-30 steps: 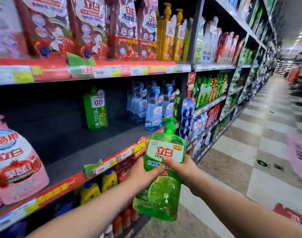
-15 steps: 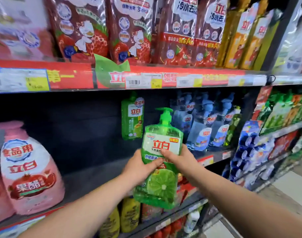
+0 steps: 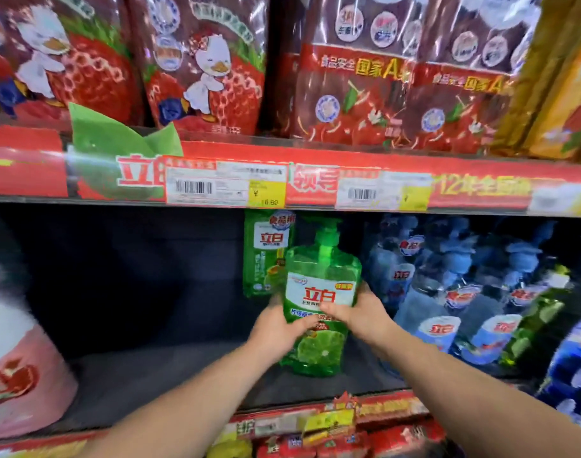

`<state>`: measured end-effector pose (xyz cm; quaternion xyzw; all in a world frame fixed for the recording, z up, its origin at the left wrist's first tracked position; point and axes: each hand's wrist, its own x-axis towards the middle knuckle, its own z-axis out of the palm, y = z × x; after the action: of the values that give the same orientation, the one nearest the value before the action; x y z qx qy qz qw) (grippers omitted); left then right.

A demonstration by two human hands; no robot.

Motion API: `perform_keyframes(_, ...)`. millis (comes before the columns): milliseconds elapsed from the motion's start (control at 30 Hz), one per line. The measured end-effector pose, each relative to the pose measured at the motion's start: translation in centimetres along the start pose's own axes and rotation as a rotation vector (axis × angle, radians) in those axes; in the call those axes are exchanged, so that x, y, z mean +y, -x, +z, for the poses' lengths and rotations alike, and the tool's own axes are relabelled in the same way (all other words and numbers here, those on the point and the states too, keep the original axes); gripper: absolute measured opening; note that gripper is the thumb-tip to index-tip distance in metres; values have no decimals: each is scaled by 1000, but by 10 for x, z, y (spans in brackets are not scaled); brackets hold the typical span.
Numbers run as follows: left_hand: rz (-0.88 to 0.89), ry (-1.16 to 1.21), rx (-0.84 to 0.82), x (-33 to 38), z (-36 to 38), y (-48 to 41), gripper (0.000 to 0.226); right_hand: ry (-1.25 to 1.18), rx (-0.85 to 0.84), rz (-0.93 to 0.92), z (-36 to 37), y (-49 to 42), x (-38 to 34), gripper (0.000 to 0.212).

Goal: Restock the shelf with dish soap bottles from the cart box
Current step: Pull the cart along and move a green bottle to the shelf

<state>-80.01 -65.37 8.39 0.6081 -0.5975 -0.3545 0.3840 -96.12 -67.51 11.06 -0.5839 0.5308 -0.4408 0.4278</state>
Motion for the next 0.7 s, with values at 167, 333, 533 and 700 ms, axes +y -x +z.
perform_keyframes(167,51,-262,-11,-10,2,-13,75,75,12,-89,-16,-27,13,60)
perform_keyframes(333,-115,-778,-154,-52,-11,-2,90,170,86,-73,-15,-60,20,80)
perform_keyframes(533,-260,-935,-310,-77,-24,2,104,203,194,50,10,-64,57,94)
perform_keyframes(700,-270,-963,-344,-74,-24,-3,106,275,134,73,6,-90,58,88)
